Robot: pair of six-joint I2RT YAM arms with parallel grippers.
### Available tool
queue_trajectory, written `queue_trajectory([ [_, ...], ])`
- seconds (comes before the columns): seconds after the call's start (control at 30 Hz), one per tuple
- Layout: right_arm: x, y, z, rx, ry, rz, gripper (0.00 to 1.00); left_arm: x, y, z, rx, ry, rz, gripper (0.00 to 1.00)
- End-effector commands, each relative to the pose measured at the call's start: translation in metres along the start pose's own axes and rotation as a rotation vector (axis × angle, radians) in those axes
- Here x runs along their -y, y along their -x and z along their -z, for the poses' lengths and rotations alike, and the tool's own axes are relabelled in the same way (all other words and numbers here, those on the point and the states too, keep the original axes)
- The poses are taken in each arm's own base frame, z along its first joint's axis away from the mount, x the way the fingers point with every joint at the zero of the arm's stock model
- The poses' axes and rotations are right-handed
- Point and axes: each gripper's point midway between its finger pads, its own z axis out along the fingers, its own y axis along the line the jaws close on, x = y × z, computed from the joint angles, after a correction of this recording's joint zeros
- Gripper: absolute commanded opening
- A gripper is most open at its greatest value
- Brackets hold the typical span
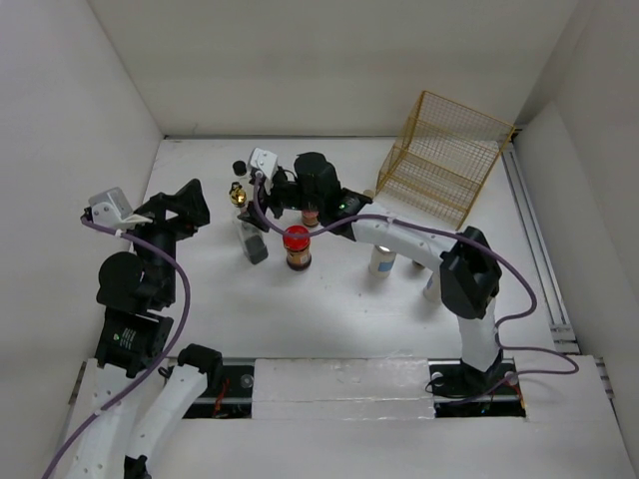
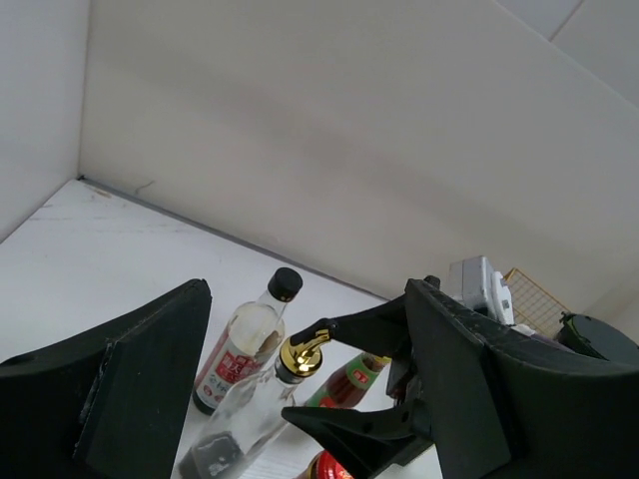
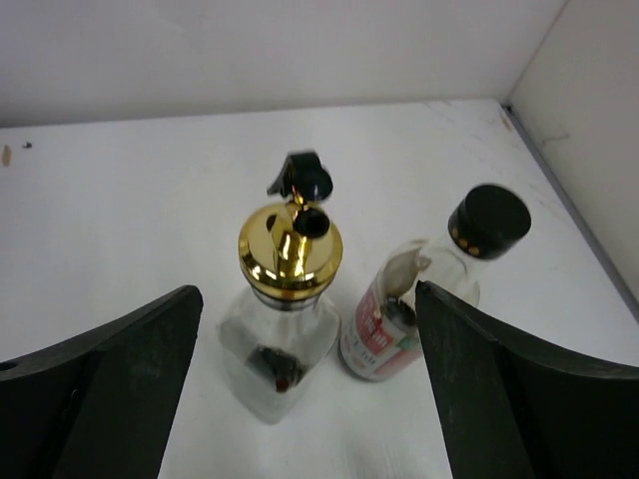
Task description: Organize the condiment bottles
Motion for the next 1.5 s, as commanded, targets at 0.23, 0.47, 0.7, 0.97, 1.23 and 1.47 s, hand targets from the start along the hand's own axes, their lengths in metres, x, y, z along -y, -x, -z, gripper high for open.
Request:
queue_trajectory([
  [0.23, -0.002, 0.047, -0.026, 0.195, 0.082, 0.002, 0.88, 0.003, 0.009, 0.002, 0.046, -0.018, 0.02, 0.75],
  [0.47, 0.001, 0.058, -0.033, 0.283, 0.074, -0.023, 0.59, 0.004, 0.007, 0.001, 0.043, -0.027, 0.019, 0.74],
  [0.7, -0.006, 0.08, -0.014, 0.374, 0.077, -0.051, 0.13, 0.006, 0.003, -0.001, 0.03, -0.033, 0.016, 0.74],
  [0.97, 0.005, 0.224, 0.092, 0.664, 0.077, -0.015, 0.08, 0.002, 0.002, -0.002, 0.037, -0.018, 0.016, 0.73],
  [1.23, 0.066, 0.291, 0.184, 0.813, 0.005, -0.041, 0.08, 0.0, 0.0, -0.002, 0.031, -0.005, 0.011, 0.73],
  [1.47, 0.214, 0.276, 0.25, 0.713, -0.478, -0.057, 0.06, 0.004, 0.007, 0.002, 0.05, -0.03, 0.023, 0.73],
])
